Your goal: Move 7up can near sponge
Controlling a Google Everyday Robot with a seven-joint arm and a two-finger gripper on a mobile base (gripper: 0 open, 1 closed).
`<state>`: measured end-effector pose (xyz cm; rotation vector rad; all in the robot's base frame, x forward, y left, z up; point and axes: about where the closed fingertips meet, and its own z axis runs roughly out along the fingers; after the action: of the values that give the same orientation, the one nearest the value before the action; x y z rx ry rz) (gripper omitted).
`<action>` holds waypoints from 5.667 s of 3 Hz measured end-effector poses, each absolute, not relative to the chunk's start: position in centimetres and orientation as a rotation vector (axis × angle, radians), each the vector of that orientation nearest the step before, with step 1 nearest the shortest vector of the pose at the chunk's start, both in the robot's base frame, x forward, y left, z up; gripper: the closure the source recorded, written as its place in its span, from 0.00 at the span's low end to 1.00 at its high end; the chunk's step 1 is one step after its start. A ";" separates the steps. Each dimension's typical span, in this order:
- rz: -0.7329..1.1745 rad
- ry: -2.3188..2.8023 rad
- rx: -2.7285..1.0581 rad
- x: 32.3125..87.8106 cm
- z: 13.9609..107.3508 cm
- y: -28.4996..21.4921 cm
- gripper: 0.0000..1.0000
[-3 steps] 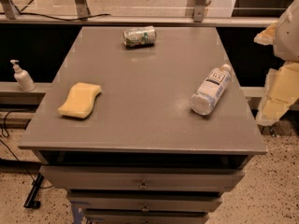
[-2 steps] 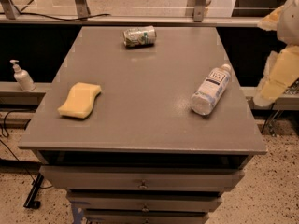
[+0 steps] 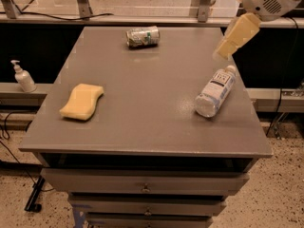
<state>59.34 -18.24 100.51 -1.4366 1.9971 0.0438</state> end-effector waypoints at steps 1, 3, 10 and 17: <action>0.127 1.966 -1.375 63.9 99.6 -13.5 0.00; 0.130 1.946 -1.381 64.8 99.8 -13.2 0.00; 0.146 1.959 -1.523 80.6 88.0 2.0 0.00; 0.253 2.013 -1.619 80.8 86.3 1.5 0.88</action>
Offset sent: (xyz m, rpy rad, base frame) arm 0.0375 0.0381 -0.0065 0.0750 -0.0080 -0.0010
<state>80.82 1.49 86.33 -1.6195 2.0132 0.2532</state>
